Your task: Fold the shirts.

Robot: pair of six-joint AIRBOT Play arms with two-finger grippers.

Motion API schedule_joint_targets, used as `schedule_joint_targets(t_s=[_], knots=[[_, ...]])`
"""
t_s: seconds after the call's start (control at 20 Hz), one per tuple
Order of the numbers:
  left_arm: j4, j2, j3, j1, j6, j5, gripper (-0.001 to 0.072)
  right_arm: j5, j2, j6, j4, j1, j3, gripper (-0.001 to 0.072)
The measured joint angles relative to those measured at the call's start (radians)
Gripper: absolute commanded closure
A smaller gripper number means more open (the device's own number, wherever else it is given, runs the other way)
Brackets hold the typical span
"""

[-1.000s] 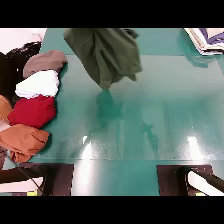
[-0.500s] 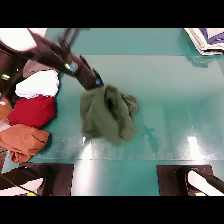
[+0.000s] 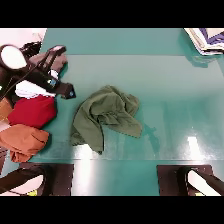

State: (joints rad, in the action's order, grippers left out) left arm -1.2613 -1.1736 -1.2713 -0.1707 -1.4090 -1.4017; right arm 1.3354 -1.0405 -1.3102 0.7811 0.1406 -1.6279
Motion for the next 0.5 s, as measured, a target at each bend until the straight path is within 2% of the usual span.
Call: schedule_joint_targets(t_s=[0.25,0.5], knots=[[0.075,0.137,0.358,0.038,-0.024,0.018,0.0114,-0.030,0.004,0.003,0.000,0.000,0.051,0.0693],[0.150,0.182,0.625,0.047,-0.030,0.106,0.0115,-0.042,0.002,0.003,-0.001,0.000,0.066,0.0693]])
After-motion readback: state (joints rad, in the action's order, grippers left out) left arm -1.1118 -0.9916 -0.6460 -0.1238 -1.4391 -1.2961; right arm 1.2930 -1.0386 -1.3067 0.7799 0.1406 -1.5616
